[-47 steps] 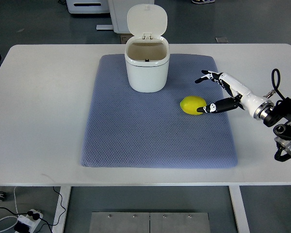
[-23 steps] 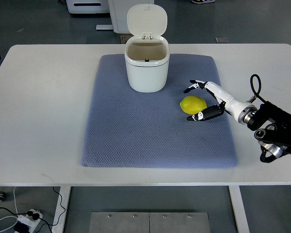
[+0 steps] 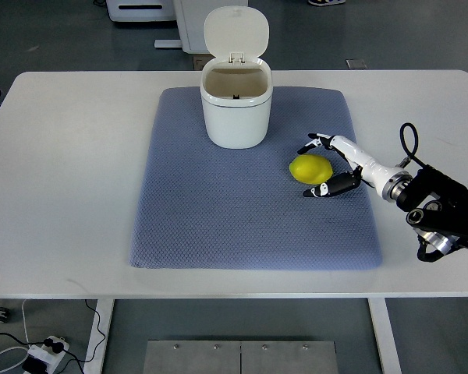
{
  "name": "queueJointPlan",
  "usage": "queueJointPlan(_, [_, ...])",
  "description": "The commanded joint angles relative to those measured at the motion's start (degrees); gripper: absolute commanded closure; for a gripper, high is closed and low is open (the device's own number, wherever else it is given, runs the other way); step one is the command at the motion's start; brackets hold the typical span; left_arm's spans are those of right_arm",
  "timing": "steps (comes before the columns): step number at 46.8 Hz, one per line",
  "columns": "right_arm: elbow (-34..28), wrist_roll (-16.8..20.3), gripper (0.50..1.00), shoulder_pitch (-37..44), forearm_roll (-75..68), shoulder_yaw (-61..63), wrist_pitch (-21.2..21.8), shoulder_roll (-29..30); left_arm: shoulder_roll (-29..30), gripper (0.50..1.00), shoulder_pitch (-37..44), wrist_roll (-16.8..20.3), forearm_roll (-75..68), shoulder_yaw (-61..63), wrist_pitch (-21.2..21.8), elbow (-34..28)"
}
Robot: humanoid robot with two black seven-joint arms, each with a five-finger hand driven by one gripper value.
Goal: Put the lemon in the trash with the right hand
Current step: 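Wrap the right hand fingers around the yellow lemon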
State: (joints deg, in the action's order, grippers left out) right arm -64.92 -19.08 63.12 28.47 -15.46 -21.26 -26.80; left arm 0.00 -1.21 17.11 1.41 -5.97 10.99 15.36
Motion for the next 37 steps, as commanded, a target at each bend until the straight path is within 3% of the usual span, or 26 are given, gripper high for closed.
queueJointPlan(1, [1.0,0.0,0.548,0.0,0.0,-0.2,0.1,0.1,0.0,0.500,0.1,0.0,0.0,0.0,0.0,0.0])
queueJointPlan(15, [1.0,-0.2,0.642,0.2,0.0,-0.8,0.1,0.0,0.0,0.500,0.0,0.0,0.0,0.0,0.0,-0.1])
queueJointPlan(23, [0.7,-0.2,0.799,0.6,0.0,-0.8,0.1,0.1,0.0,0.500,0.0,0.0,0.0,0.0,0.0,-0.1])
queueJointPlan(27, [0.6,-0.3,0.839,0.9,0.0,-0.8,0.1,0.1,0.0,0.500,0.0,0.0,0.0,0.0,0.0,0.0])
queueJointPlan(33, [0.6,-0.4,1.000,1.0,0.1,-1.2,0.1,0.1,0.0,0.500,0.0,0.0,0.0,0.0,0.0,0.0])
queueJointPlan(37, [0.4,-0.6,1.000,1.6,0.2,-1.9,0.1,0.1,0.0,0.500,0.0,-0.1,0.0,0.0,0.0,0.0])
